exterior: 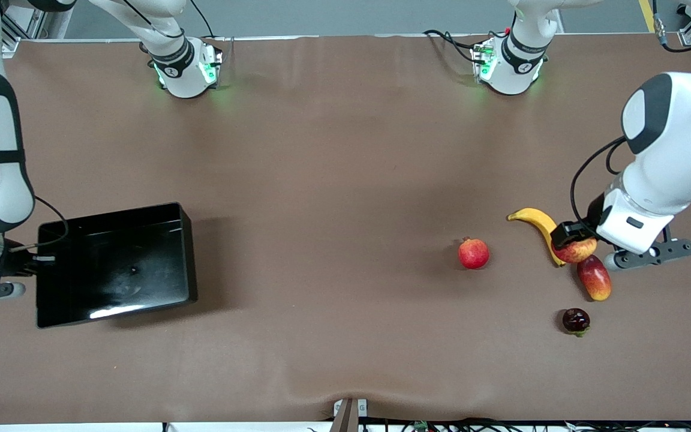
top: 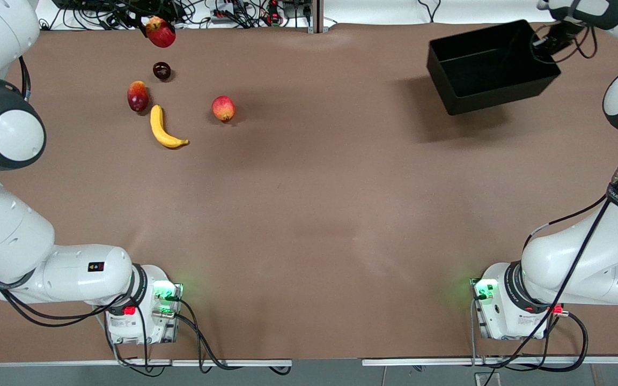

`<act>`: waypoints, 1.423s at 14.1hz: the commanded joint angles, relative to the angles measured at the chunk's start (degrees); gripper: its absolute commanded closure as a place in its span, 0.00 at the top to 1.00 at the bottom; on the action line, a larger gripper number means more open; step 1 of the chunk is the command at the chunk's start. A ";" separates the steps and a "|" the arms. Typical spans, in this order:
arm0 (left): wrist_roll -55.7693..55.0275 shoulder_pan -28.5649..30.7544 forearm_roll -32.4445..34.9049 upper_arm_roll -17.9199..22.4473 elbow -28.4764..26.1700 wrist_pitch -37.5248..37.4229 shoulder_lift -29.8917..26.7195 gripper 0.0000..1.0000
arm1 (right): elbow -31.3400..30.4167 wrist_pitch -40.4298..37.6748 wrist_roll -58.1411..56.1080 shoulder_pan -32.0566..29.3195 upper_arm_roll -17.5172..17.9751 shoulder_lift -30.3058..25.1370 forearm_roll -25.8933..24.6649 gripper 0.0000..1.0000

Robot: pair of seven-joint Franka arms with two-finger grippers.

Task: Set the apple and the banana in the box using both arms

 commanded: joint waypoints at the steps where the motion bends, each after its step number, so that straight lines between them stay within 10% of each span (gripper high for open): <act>1: -3.56 0.32 0.09 -2.30 -0.43 -5.26 -3.23 0.00 | 1.54 -1.04 7.61 0.31 5.32 -0.40 0.50 0.00; 9: -7.77 0.40 -1.76 -7.57 -2.27 -12.48 -9.47 0.00 | 1.72 -0.33 37.93 3.90 20.00 0.13 -8.18 0.00; 20: -26.31 -0.30 -2.99 -18.39 -7.36 -3.36 -3.87 0.00 | 0.84 3.36 70.73 20.35 28.61 4.08 -20.94 0.00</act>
